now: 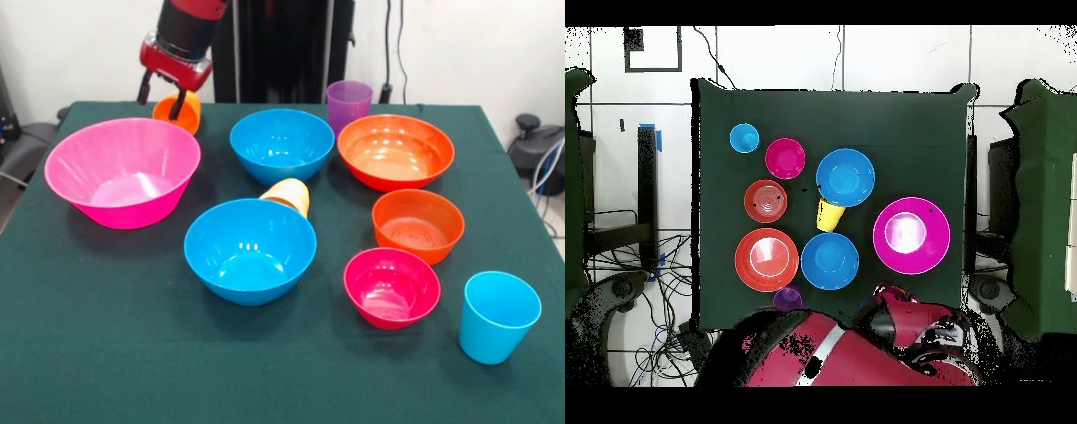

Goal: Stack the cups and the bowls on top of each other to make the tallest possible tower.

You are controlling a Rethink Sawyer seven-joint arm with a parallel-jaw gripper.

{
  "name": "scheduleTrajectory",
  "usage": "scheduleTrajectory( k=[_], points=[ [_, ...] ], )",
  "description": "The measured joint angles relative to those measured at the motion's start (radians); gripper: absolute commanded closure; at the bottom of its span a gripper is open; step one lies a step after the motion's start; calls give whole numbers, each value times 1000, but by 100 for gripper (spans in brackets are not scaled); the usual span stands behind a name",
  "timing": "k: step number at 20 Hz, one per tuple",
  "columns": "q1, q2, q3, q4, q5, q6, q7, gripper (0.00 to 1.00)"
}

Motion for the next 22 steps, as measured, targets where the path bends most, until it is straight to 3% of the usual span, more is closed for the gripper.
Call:
scheduleTrajectory(
  k=[10, 22],
  points=[
    [-140, -116, 13, 70, 7, 71, 0, 0],
    [-145, -120, 45, 116, 19, 97, 0, 0]
  ],
)
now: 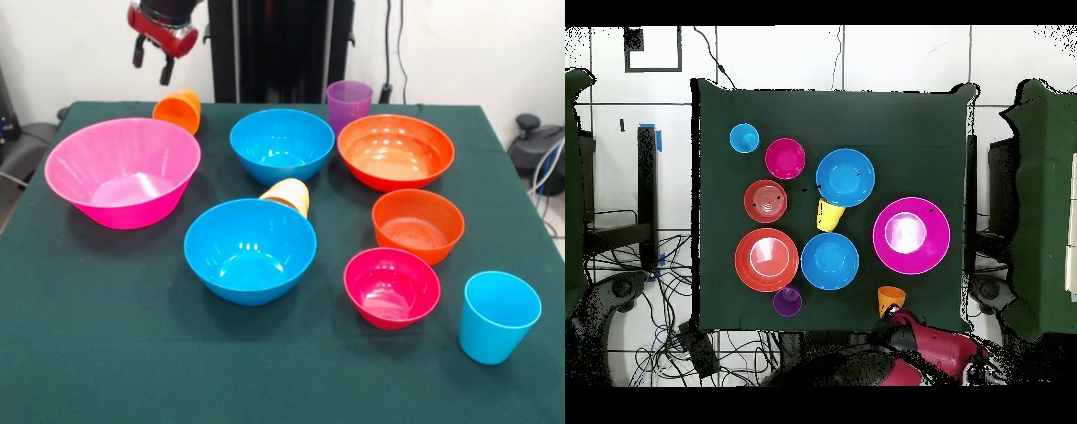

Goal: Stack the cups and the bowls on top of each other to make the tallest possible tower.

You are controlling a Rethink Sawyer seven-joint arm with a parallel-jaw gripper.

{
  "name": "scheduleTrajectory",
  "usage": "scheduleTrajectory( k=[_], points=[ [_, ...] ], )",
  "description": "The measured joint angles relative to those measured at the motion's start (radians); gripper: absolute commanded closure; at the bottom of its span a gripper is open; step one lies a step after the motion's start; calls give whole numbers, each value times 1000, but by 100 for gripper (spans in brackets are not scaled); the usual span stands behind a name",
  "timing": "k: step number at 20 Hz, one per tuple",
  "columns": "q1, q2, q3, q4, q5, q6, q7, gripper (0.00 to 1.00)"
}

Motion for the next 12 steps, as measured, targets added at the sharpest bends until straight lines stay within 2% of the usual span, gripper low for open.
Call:
scheduleTrajectory(
  k=[6, 11, 12],
  points=[
    [94, -5, 18, 20, 62, -23, 0, 0],
    [177, 3, 43, 63, 120, -130, 5, 0],
    [214, 8, 43, 77, 150, -169, 13, 0]
  ],
)
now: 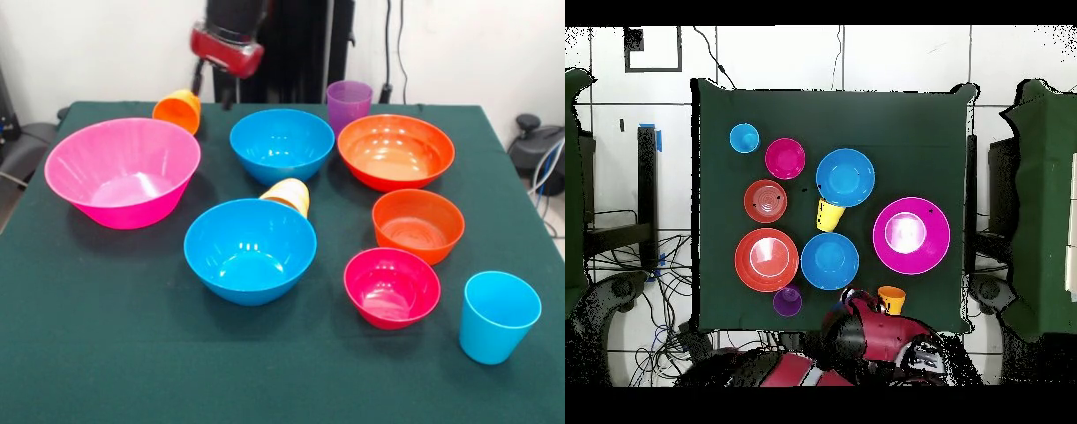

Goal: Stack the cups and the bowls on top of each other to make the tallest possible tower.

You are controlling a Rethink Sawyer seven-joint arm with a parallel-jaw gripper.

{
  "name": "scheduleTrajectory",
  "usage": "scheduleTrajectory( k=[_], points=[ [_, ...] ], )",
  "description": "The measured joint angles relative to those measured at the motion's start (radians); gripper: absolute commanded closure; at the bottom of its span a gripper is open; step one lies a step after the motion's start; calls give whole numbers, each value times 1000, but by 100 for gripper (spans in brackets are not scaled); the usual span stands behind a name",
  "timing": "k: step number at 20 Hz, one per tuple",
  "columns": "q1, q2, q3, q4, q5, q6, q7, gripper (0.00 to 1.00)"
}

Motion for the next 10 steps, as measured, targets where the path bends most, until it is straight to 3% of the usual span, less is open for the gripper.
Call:
scheduleTrajectory(
  k=[5, 10],
  points=[
    [160, 16, -12, 51, 163, -85, 56, 0],
    [325, 7, -21, 113, 364, -62, 156, 0]
  ],
)
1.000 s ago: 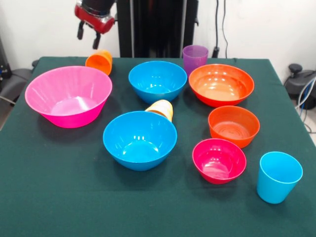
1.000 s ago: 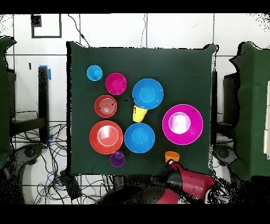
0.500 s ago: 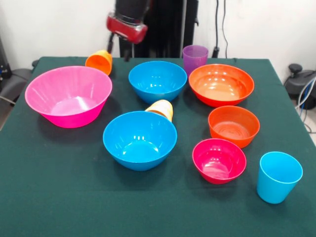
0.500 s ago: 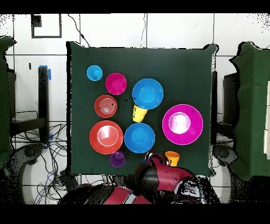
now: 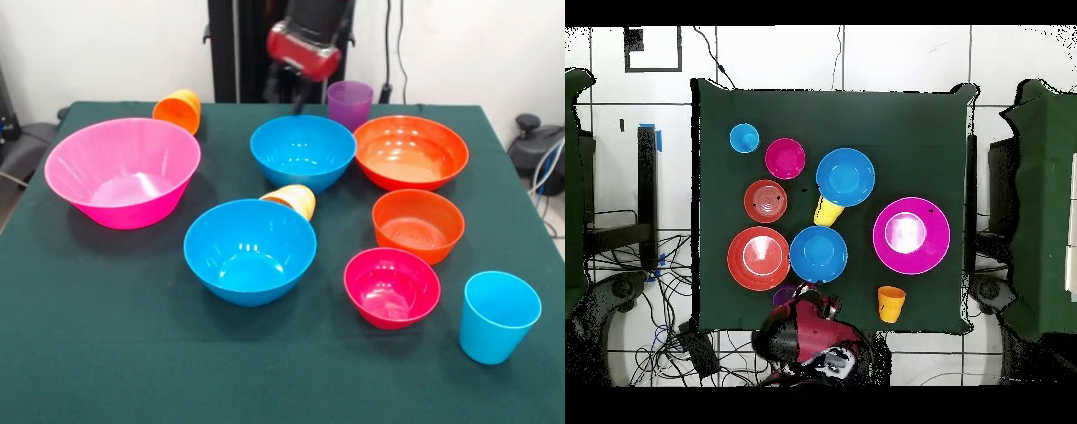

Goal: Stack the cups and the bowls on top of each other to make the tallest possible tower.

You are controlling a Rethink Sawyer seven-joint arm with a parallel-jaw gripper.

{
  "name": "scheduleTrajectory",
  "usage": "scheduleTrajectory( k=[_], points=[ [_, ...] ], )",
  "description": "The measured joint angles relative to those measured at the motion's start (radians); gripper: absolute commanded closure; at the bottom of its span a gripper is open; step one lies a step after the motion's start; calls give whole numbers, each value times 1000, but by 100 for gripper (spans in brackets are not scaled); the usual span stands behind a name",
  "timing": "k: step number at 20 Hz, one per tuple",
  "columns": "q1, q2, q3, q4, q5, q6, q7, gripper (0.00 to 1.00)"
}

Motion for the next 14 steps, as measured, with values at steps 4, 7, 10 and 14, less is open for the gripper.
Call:
scheduleTrajectory(
  k=[4, 7, 10, 14],
  points=[
    [137, -17, -31, 39, 112, 112, 83, 0],
    [181, -37, -62, 54, 121, 226, 97, 0],
    [176, -58, -92, 66, 120, 334, 97, 0],
    [122, -73, -145, 68, 116, 449, 97, 0]
  ],
)
